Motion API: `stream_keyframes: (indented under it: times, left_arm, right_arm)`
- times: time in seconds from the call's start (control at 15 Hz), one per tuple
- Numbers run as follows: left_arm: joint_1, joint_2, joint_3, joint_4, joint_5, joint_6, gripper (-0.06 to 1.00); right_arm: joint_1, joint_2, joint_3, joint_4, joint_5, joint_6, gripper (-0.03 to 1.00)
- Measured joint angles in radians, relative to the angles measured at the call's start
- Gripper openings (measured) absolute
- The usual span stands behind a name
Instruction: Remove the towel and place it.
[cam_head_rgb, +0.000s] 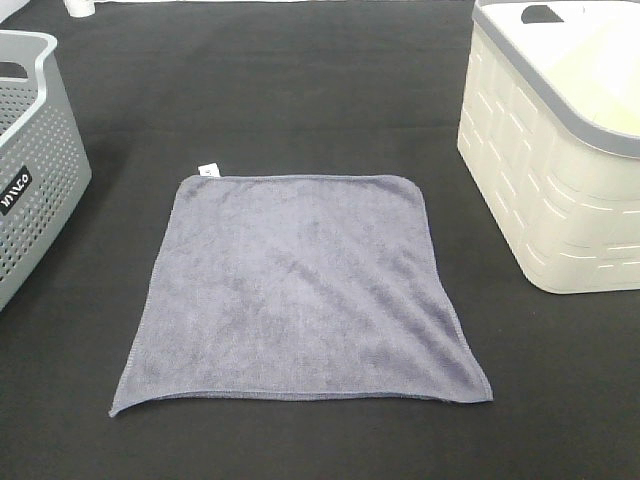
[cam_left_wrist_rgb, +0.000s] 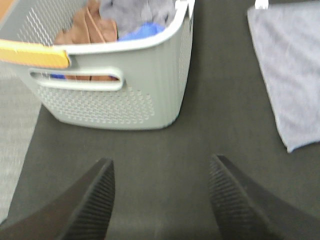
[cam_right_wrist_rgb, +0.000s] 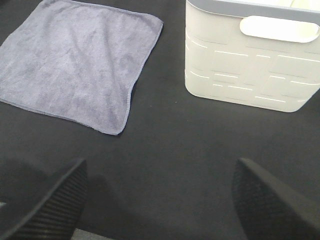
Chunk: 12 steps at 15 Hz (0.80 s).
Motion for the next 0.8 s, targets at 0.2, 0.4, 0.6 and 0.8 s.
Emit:
stream_keyframes:
  times: [0.2, 0.4, 0.6, 0.8]
  left_arm:
    - [0.000, -0.014, 0.010, -0.061, -0.039, 0.001, 0.54]
    - [0.000, -0.014, 0.028, -0.132, -0.064, 0.008, 0.54]
    - [0.000, -0.014, 0.028, -0.132, -0.065, -0.017, 0.54]
    - [0.000, -0.014, 0.028, -0.131, -0.068, -0.035, 0.54]
  right_arm:
    - [0.000, -0.080, 0.074, 0.037, -0.039, -0.027, 0.76]
    - [0.000, -0.080, 0.188, 0.083, -0.110, -0.051, 0.76]
    - [0.000, -0.080, 0.217, 0.089, -0.111, -0.072, 0.76]
    - [0.000, -0.080, 0.219, 0.089, -0.111, -0.076, 0.76]
